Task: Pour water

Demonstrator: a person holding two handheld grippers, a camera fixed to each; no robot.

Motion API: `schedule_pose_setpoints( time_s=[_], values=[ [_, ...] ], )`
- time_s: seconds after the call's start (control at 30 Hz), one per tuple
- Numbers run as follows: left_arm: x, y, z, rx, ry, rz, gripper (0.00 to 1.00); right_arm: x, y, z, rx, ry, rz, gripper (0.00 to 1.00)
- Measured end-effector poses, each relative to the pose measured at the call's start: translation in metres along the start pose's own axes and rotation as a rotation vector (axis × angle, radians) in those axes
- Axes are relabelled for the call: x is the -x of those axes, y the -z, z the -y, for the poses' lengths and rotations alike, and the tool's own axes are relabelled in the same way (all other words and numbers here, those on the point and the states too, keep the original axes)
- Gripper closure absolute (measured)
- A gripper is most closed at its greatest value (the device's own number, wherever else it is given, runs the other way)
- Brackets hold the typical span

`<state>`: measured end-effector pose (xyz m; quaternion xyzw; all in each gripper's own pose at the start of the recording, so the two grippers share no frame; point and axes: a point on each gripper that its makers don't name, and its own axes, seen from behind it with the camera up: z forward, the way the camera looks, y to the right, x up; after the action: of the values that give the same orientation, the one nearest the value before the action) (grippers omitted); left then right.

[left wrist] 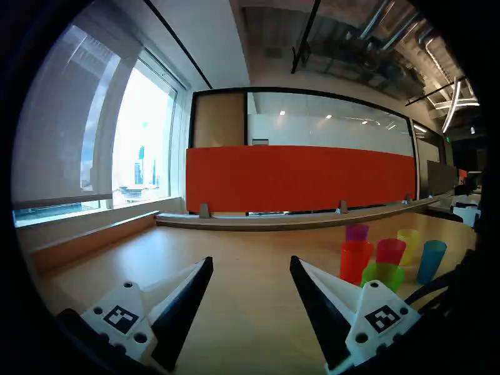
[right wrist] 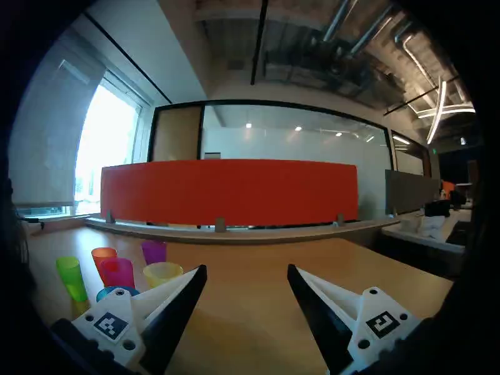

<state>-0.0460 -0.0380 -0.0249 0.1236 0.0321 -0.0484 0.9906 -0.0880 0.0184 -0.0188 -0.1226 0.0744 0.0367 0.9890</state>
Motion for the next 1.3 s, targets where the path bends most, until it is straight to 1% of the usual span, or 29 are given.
schedule_pose_setpoints(
  time_s=[0.2, 1.3],
  values=[
    [0.0003, -0.0002, 0.0002, 0.0, 0.0, 0.0, 0.09, 0.0031, -0.002, -0.0002, -0.002, -0.002, 0.021, 0.0],
    [-0.0004, 0.0001, -0.0004, 0.0, 0.0, 0.0, 0.09, 0.0036, -0.0017, 0.0, -0.002, -0.003, 0.023, 0.0]
  ],
)
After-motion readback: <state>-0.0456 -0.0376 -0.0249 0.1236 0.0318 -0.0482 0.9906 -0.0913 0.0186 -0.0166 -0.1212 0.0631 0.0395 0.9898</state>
